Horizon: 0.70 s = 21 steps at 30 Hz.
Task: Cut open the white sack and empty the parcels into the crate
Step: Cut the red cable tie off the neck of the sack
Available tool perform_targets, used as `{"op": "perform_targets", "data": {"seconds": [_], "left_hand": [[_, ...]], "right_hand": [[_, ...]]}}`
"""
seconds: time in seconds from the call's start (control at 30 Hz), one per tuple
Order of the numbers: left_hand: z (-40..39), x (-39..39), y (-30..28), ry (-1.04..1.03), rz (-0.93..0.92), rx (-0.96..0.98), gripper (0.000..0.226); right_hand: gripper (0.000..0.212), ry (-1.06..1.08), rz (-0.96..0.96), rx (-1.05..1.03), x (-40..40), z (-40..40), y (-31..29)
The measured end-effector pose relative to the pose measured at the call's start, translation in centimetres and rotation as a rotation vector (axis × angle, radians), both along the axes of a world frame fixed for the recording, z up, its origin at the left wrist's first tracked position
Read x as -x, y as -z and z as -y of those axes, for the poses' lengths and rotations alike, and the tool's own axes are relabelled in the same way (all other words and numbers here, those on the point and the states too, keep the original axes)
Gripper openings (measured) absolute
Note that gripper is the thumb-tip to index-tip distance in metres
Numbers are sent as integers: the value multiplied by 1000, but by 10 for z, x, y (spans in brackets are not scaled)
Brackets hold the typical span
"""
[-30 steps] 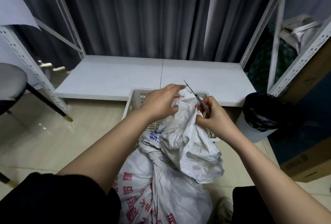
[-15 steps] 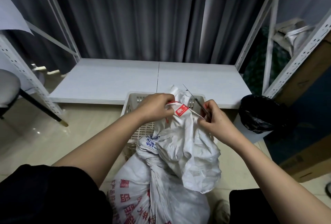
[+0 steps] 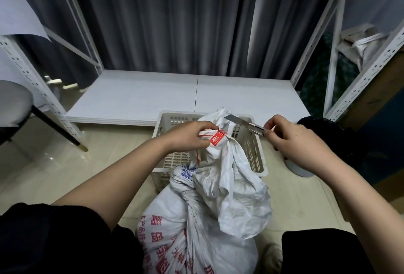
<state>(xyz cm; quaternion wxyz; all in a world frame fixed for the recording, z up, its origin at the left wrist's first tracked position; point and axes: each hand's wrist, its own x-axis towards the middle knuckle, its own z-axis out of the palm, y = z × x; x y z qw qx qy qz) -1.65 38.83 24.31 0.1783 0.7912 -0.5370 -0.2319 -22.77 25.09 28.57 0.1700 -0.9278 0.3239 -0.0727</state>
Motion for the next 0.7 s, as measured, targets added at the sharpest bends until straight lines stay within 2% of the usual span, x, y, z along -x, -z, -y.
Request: {"op": "perform_targets", "data": {"seconds": [0.13, 0.37, 0.47, 0.7], "left_hand": [[1, 3, -3, -1, -19, 0, 53], [6, 3, -10, -4, -37, -1, 40], [8, 5, -13, 22, -67, -2, 42], [12, 7, -16, 38, -138, -8, 43]], "right_hand": [[17, -63, -62, 373, 5, -14, -17], [20, -139, -75, 681, 6, -31, -10], [22, -108, -88, 746, 4, -31, -2], [32, -74, -114, 727, -2, -44, -7]]}}
